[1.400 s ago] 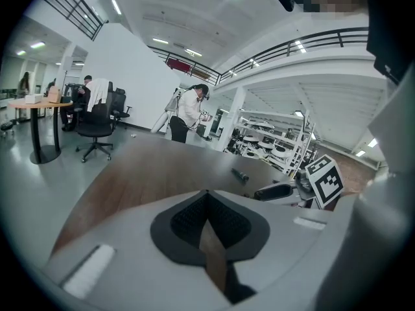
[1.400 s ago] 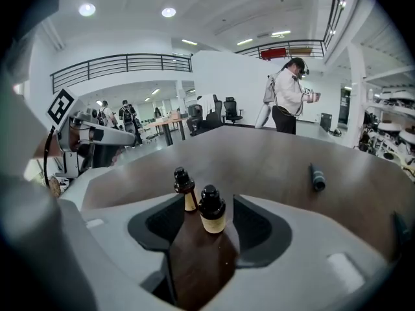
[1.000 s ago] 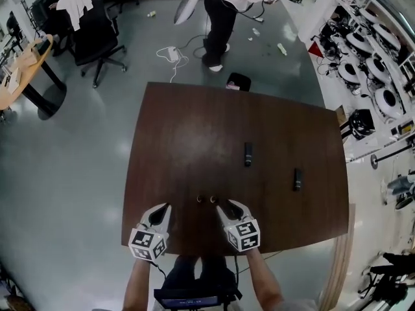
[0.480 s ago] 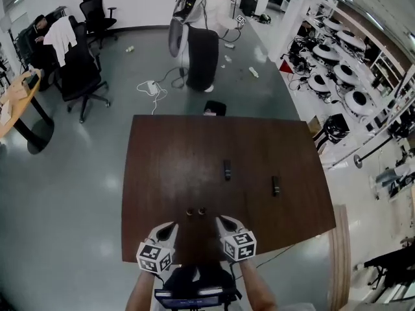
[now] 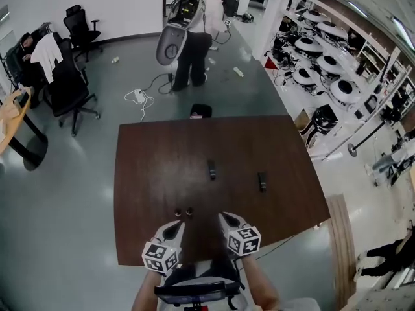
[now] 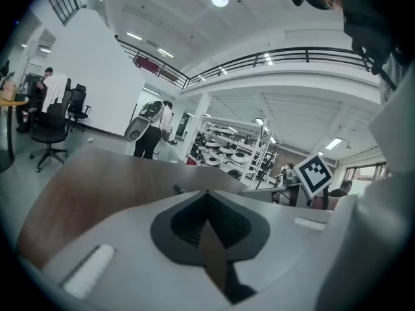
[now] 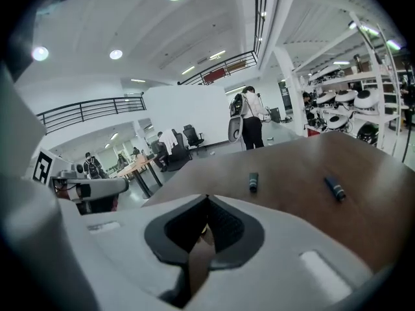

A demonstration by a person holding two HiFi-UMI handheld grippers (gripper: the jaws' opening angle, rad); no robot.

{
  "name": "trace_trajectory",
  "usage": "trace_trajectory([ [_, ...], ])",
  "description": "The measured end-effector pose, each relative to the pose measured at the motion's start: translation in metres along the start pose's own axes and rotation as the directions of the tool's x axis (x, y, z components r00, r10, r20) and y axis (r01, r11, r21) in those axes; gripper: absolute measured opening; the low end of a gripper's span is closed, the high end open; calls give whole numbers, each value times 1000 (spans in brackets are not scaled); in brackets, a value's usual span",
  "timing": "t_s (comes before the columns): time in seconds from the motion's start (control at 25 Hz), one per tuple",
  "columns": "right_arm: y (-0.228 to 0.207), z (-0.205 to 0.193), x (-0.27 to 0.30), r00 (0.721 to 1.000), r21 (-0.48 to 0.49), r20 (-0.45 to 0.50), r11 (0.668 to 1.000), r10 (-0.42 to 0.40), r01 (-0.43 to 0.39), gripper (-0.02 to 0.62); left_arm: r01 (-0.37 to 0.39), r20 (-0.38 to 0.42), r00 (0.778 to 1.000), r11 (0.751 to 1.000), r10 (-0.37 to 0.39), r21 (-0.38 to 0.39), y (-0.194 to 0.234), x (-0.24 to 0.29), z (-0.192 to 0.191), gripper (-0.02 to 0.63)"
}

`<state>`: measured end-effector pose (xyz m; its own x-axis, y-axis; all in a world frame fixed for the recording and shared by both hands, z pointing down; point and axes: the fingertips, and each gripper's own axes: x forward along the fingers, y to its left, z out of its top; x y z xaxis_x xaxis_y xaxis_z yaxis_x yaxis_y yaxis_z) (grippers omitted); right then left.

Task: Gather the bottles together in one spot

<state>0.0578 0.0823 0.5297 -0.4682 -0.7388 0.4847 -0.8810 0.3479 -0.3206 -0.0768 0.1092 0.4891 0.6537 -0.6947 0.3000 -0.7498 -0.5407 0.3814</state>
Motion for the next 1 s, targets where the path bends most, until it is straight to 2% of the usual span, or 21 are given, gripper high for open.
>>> trace_trajectory([
  [0.28, -72, 14, -18, 1000, -20, -15, 1000, 3, -4, 2, -35, -11, 999, 999, 35, 0, -29, 57, -7, 2],
  [0.48, -113, 30, -23, 999, -34, -31, 999, 40, -42, 2, -82, 2, 997, 997, 82, -10, -45, 88, -2, 2],
  [0.68, -128, 44, -9, 992, -77, -53, 989, 119, -122, 2, -175, 27, 984, 984, 176, -35, -50, 102, 14, 2],
  [0.84, -136, 47, 2, 979, -120, -84, 973, 185, -195, 2, -254, 52, 965, 966, 257, -57, -48, 111, 13, 2],
  [1.0, -132, 50, 14, 967, -141, -101, 959, 232, -245, 2, -302, 55, 951, 951, 305, -60, -42, 110, 7, 2],
])
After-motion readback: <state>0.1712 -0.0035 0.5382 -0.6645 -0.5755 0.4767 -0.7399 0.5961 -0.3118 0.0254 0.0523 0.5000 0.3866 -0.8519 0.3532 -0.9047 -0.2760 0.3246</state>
